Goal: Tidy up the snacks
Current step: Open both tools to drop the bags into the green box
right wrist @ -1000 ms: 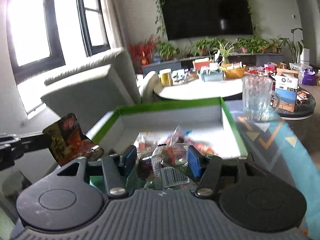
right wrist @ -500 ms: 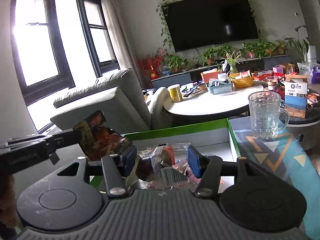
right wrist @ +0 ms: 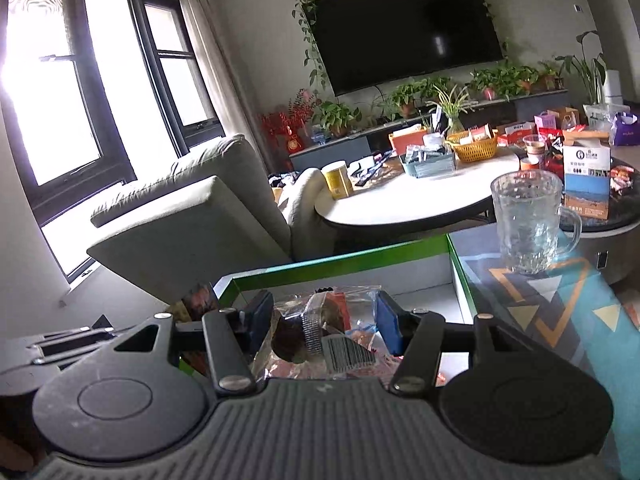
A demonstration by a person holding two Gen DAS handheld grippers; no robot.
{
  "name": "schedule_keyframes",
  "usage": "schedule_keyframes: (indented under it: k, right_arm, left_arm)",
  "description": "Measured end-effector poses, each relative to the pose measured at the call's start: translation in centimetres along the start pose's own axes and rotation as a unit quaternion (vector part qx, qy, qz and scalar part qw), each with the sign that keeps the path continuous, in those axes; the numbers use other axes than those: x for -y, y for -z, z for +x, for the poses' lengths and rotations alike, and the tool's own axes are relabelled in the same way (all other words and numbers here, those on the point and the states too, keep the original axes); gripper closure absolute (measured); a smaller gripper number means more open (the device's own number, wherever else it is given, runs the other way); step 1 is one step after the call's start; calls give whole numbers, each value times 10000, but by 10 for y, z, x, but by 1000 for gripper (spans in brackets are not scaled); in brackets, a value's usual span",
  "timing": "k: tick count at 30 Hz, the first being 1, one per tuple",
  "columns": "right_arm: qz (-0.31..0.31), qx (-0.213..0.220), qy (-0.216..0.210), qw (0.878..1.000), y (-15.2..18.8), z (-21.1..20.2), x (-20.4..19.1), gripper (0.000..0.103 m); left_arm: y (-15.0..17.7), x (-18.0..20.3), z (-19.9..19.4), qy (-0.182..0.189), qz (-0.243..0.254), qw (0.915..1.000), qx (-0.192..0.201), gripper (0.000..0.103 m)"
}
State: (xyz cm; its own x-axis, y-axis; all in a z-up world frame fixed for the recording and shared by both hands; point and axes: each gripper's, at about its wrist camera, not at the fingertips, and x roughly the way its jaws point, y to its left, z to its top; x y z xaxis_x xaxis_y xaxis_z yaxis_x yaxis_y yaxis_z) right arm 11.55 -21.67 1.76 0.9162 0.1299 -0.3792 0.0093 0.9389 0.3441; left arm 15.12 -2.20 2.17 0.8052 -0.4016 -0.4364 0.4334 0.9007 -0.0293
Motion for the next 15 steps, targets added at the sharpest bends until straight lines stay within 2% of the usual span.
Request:
schedule_keyframes:
  k: [5, 6, 8, 15]
  right_arm:
    - [2, -60, -8, 10000, 0, 3, -1, 38]
    - [2, -58, -8, 10000, 0, 3, -1, 38]
    - [7, -55, -5, 10000, -1, 3, -1, 38]
    - [78, -92, 57, 9999, -2, 8, 2, 38]
  left_arm:
    - [7, 0, 12, -54, 44, 9996, -284, 97]
    - [8, 1, 12, -92, 58, 9994, -328, 93]
    - [9, 1, 12, -120, 34, 9993, -362, 77]
    - [11, -2, 2, -113, -98, 9994, -304, 69]
